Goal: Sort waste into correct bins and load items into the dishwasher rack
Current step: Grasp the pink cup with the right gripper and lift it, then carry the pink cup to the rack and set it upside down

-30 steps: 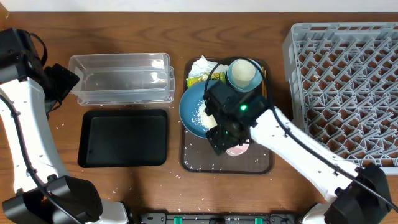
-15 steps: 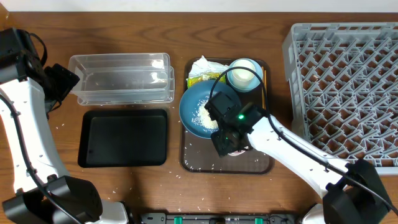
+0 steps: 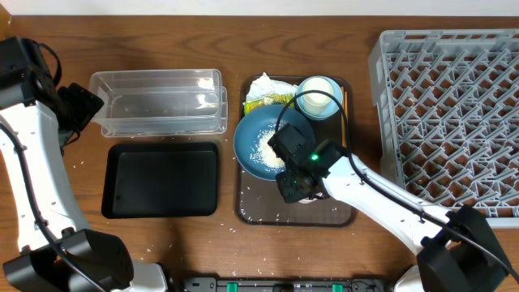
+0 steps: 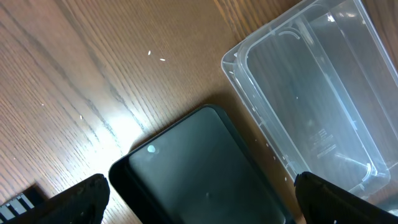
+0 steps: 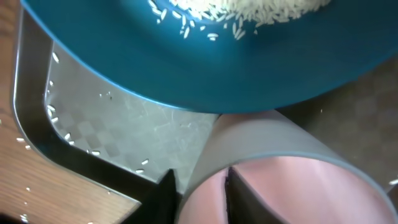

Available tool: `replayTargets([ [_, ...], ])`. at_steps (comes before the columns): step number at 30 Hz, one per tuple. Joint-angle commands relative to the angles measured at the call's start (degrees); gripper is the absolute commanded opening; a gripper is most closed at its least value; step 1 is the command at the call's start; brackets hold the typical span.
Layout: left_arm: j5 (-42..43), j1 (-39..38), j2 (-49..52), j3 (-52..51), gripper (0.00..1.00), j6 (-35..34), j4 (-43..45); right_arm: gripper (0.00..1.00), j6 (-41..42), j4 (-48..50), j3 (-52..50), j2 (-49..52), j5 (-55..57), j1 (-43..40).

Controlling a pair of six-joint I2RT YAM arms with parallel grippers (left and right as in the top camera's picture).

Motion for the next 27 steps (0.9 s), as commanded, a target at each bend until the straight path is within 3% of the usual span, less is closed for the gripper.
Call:
replayTargets([
  [1, -0.33, 0.2, -0.79, 0.9, 0.98, -0.52, -0.26, 0.08, 0.68, 0.09, 0.28, -0.09, 0.31, 0.57],
  [3, -0.33, 0.17, -0.79, 0.9, 0.98, -0.52, -0.26, 0.01, 0.7, -0.2, 0.81, -0.09, 0.13, 0.52],
  [10, -0.33, 0.2, -0.79, 0.9, 0.98, -0.52, -0.26, 0.01, -1.36, -5.29, 6.32, -0.09, -0.46, 0.39],
  [16, -0.33, 0.2, -0.79, 0.9, 0.98, -0.52, -0.24, 0.01, -9.03, -18.47, 18.73, -0.09, 4.0, -3.34],
  [21, -0.33, 0.2, -0.79, 0.9, 0.98, -0.52, -0.26, 0.01, -13.94, -24.46, 29.75, -0.31, 9.16, -11.54],
  [27, -0.33, 0.2, -0.79, 0.9, 0.98, -0.52, -0.24, 0.01, -19.43, -20.35, 36.76, -0.83, 2.93, -25.79],
])
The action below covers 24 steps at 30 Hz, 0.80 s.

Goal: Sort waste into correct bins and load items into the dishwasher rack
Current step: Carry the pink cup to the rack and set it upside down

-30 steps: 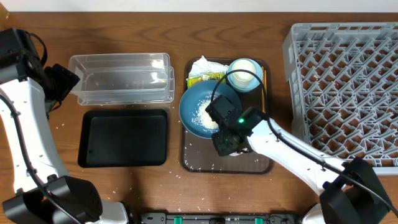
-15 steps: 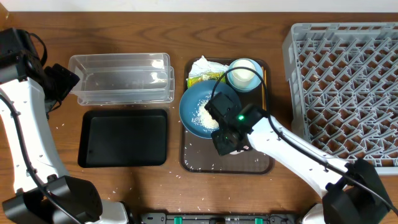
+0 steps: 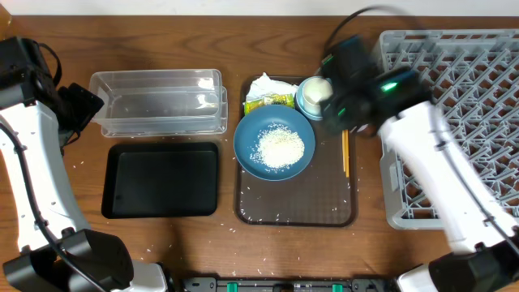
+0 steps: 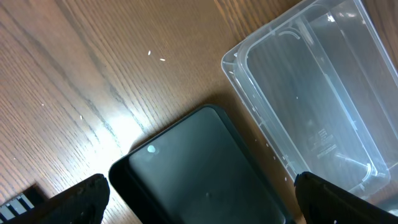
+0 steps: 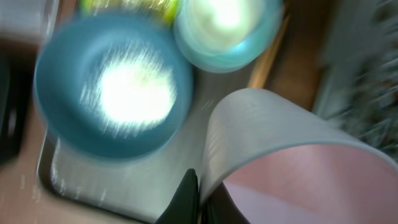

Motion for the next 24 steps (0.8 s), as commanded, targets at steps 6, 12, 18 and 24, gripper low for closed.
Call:
replayTargets([
  [6, -0.35, 0.17, -0.81, 0.9, 0.98, -0.52, -0.26, 0.01, -13.35, 9.64, 3.8, -0.81, -20.87, -24.17],
  [12, -0.35, 0.2, -0.81, 0.9, 0.98, -0.52, -0.26, 0.01, -14.84, 18.64, 3.78, 1.44, -39.32, -42.12],
  [18, -0.35, 0.17, -0.81, 0.9, 0.98, -0.52, -0.26, 0.01, -15.19, 29.11, 3.76, 7.28, -48.98, -53.24],
  [24, -0.35, 0.2, -0.81, 0.9, 0.98, -0.52, -0.26, 0.01, -15.15, 37.11, 3.76, 16.41, -55.6, -56.98],
])
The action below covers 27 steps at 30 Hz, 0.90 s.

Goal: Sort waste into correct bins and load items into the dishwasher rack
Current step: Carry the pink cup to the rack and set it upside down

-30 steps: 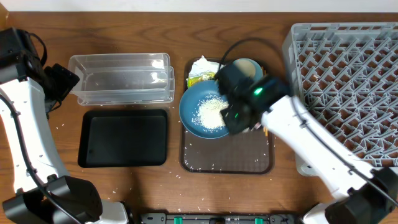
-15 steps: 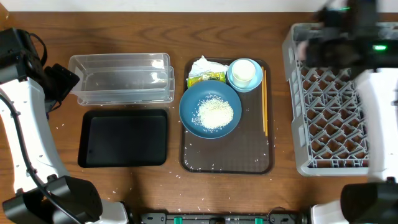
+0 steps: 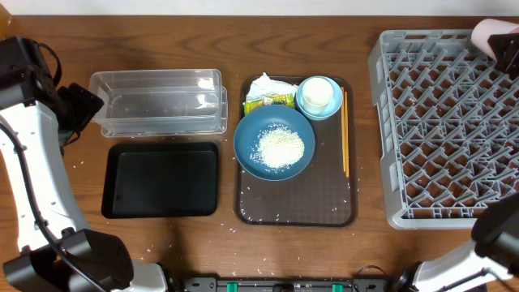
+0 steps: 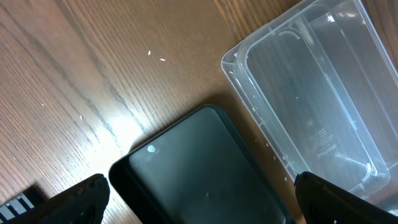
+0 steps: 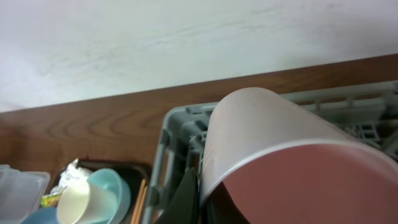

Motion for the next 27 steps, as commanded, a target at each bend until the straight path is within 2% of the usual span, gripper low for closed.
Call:
replayTargets([
  [1, -0.31, 0.2, -0.81, 0.9, 0.98, -0.52, -0.26, 0.01, -0.81, 3.87, 0.72, 5.68, -10.88, -1.68],
  [6, -0.31, 0.2, -0.81, 0.9, 0.98, -0.52, -0.26, 0.01, 5.66, 20.31, 0.72, 13.53, -32.28, -4.31],
  [8, -0.31, 0.2, -0.81, 0.9, 0.98, -0.52, -0.26, 0.01, 10.1, 26.58, 0.72, 15.61, -35.89, -4.96],
  [11, -0.31, 0.2, -0.81, 0.9, 0.98, -0.52, -0.26, 0.01, 16.35, 31.52, 0.72, 18.49, -33.88, -5.7],
  [15, -0.31, 0.2, -0.81, 0.9, 0.98, -0.52, -0.26, 0.01, 20.72, 32.13, 0.72, 22.03, -29.42, -6.56],
  [27, -0.31, 0.17, -0.81, 0.9, 0.98, -0.52, -0.26, 0.01, 29.35, 31.87, 0.7, 28.35, -30.08, -10.91],
])
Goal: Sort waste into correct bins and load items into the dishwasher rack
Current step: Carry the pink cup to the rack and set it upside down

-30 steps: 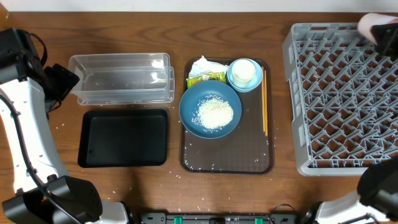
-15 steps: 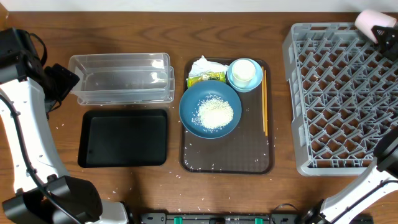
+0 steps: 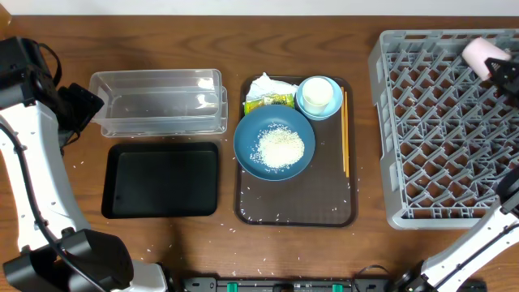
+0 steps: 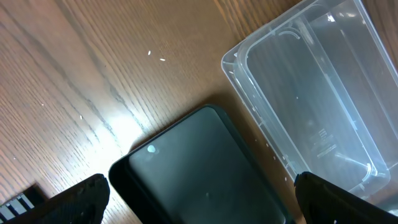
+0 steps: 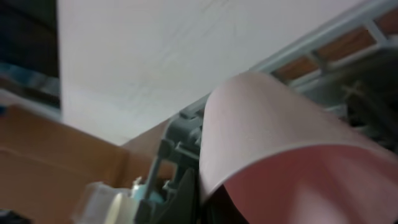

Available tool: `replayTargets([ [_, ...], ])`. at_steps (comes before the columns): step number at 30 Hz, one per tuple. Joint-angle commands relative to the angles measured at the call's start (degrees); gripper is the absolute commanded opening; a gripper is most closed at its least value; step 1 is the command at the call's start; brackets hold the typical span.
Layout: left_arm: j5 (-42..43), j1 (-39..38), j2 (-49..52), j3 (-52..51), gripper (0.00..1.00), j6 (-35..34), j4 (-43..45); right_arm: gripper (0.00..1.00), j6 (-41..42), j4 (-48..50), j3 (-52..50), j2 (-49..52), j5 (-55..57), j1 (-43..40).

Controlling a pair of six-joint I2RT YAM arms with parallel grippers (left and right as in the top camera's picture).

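A pink cup (image 3: 484,53) lies tilted over the far right corner of the grey dishwasher rack (image 3: 442,130), and my right gripper (image 3: 496,65) is shut on its rim. The cup (image 5: 280,143) fills the right wrist view, one dark finger (image 5: 186,193) against its wall. On the brown tray (image 3: 296,203) stand a blue bowl of rice (image 3: 274,144), a light blue cup in a small bowl (image 3: 318,95), crumpled wrappers (image 3: 268,91) and a chopstick (image 3: 345,134). My left gripper (image 4: 199,202) hangs open over the black bin (image 4: 205,168), beside the clear bin (image 4: 311,93).
The clear bin (image 3: 158,101) and the black bin (image 3: 160,178) lie left of the tray. Rice grains are scattered on the wooden table (image 3: 49,235). A white wall (image 5: 155,50) rises behind the rack.
My right gripper with the pink cup has come slightly left and nearer, to sit over the rack's far right corner, and the cup is tilted more. The left arm has not moved.
My right gripper was shut on the pink cup on the tray beside the blue bowl. Then it held the cup above the tray's right side, then at the rack's far right edge, and now over the rack's corner cells. The left arm stayed still throughout.
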Motion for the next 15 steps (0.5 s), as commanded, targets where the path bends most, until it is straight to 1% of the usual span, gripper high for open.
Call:
replayTargets([
  [1, -0.33, 0.2, -0.81, 0.9, 0.98, -0.52, -0.26, 0.01, 4.2, -0.48, 0.76, 1.36, 0.11, -1.7],
  [5, -0.33, 0.2, -0.81, 0.9, 0.98, -0.52, -0.26, 0.03, 6.91, -0.5, 0.76, 1.36, -0.94, -2.84],
  [8, -0.33, 0.2, -0.81, 0.9, 0.98, -0.52, -0.26, 0.14, 7.26, -0.52, 0.76, 1.36, -2.45, -3.3],
  [9, -0.33, 0.2, -0.81, 0.9, 0.98, -0.52, -0.26, 0.15, 7.58, -0.61, 0.76, 1.36, -2.93, -3.39],
  [12, -0.33, 0.2, -0.81, 0.9, 0.98, -0.52, -0.26, 0.15, 8.52, -1.38, 0.76, 1.25, -3.28, -3.48],
  [15, -0.33, 0.2, -0.81, 0.9, 0.98, -0.52, -0.26, 0.11, 8.87, -3.54, 0.76, 1.03, -2.08, -3.58],
])
